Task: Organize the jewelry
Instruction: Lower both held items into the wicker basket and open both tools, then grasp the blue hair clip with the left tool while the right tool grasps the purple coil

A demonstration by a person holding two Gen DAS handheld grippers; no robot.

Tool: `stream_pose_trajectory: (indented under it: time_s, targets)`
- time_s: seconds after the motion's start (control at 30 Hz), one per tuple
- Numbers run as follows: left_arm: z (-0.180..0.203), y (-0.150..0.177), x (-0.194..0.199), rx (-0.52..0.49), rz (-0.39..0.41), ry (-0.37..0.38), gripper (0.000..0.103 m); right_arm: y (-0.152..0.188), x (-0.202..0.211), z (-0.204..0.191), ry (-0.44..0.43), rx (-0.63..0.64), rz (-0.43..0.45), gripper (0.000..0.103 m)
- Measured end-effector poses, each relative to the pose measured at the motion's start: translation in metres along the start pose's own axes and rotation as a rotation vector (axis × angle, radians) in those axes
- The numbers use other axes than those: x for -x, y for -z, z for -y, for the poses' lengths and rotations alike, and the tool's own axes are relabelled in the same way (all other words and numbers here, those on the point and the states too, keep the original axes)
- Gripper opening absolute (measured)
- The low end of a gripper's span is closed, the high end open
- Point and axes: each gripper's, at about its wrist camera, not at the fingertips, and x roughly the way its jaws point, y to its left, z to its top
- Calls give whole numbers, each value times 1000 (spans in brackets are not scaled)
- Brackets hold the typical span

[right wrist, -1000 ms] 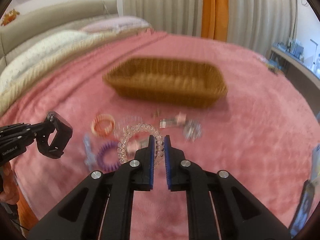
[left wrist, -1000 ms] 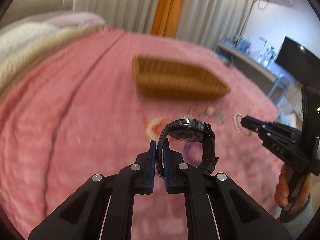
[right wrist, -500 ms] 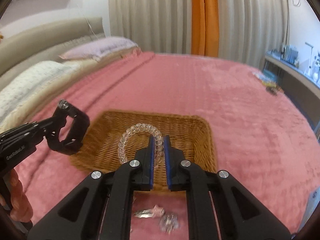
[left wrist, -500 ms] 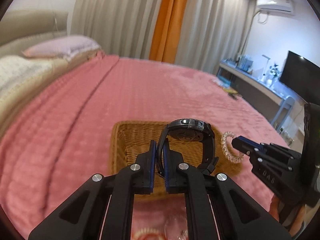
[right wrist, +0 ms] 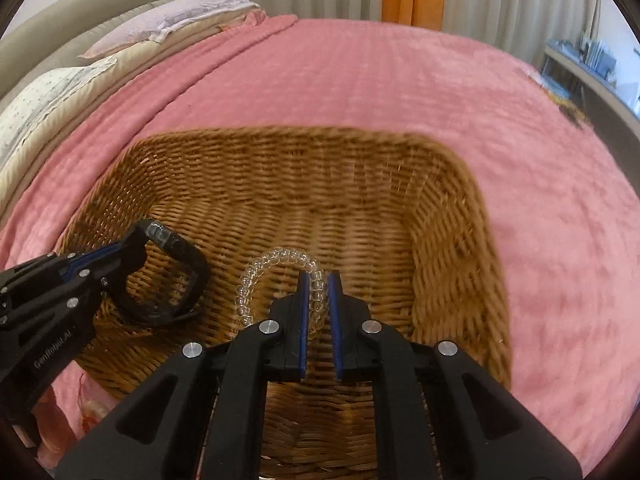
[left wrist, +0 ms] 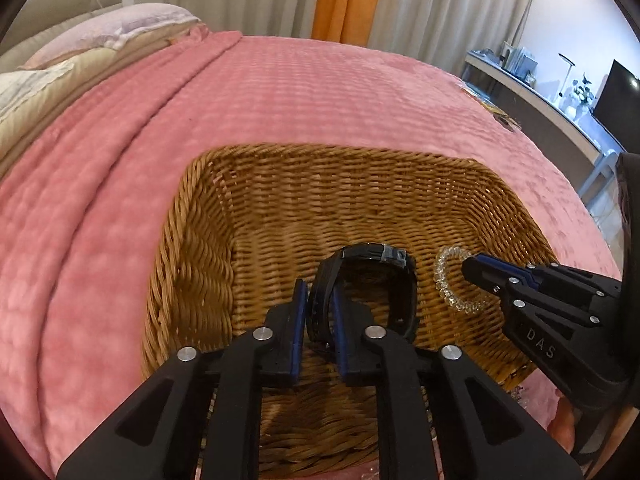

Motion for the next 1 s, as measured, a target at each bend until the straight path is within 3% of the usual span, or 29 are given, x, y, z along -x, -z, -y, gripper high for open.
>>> stream_pose_trajectory:
  time_s: [0.2, 0.27, 0.4, 0.6, 0.77, 1.0]
  targets:
    - [-6, 3, 41, -4, 70, 39, 43, 2, 23, 11, -27, -28, 34, 12]
    - [-7, 8, 59, 0, 100, 50, 43, 5, 41, 14, -43, -44, 61, 18]
    - [-13, 26, 111, 13, 168, 83, 44, 19, 83, 10, -87, -58, 123, 38]
    - [-20, 65, 163, 53, 213, 102, 45, 60, 140, -9, -135, -41, 202, 40]
    - [-35, 112, 170, 141, 157, 122, 45, 108, 156, -27, -178, -39, 201, 40]
    - [-51, 154, 141, 245, 26, 201, 43, 162, 136, -54, -225, -38, 112, 40]
